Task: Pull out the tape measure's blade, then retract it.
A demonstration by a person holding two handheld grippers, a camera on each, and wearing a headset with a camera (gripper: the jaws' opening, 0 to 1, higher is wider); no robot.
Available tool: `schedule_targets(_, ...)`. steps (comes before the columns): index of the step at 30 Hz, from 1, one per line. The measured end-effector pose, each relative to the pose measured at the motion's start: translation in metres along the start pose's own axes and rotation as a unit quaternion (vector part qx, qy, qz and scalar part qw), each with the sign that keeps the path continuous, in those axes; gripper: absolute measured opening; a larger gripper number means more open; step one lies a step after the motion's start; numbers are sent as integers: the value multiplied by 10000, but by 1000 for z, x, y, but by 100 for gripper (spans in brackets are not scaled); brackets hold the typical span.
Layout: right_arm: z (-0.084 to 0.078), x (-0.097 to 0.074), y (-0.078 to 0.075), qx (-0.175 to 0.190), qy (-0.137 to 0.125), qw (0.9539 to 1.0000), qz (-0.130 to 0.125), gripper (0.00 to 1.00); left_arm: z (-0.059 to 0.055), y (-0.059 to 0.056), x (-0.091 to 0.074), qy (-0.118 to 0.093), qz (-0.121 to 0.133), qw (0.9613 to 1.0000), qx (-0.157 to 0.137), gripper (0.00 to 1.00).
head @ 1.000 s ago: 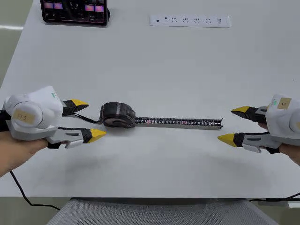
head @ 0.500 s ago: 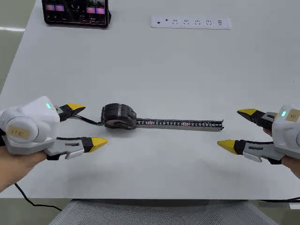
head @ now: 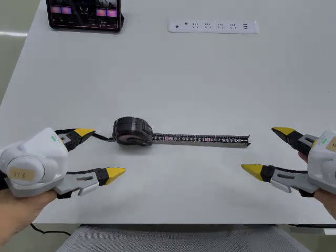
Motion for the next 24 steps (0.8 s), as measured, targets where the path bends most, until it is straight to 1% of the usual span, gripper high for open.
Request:
schedule_targets(5,-3,-2,4,56,-43,10000,-59,67,-5,-8,-3,-48,28,10000,-76,67)
schedule_targets(9,-8,-2,6,115,-46,9999,-73,69,-12,-13,-3,-14,29,9999,-157,69)
schedule_targets(16,-18,-3,12,190,-8,9998,-80,76,-19,-18,-2,-39,56,9995,-306,71)
schedule_targets(20,-22,-5,15,241,2,9997,-85,79,-25,-20,0,3,36,9994,-333,73)
schedule_targets(24,-26,-5,16,345,-32,9994,-91,82,-27,-23,-1,13,27,9992,-391,74)
Point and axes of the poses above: the centre of the closed fingertips' face, and the gripper's own axes: x roughly forward along the fingers, y roughly to its left, z roughly out of its top, the point moved 9 cm from there along -x, roughly backward along the fingers, and after that the axes turned 4 degrees about y, right-handed, at the moved point
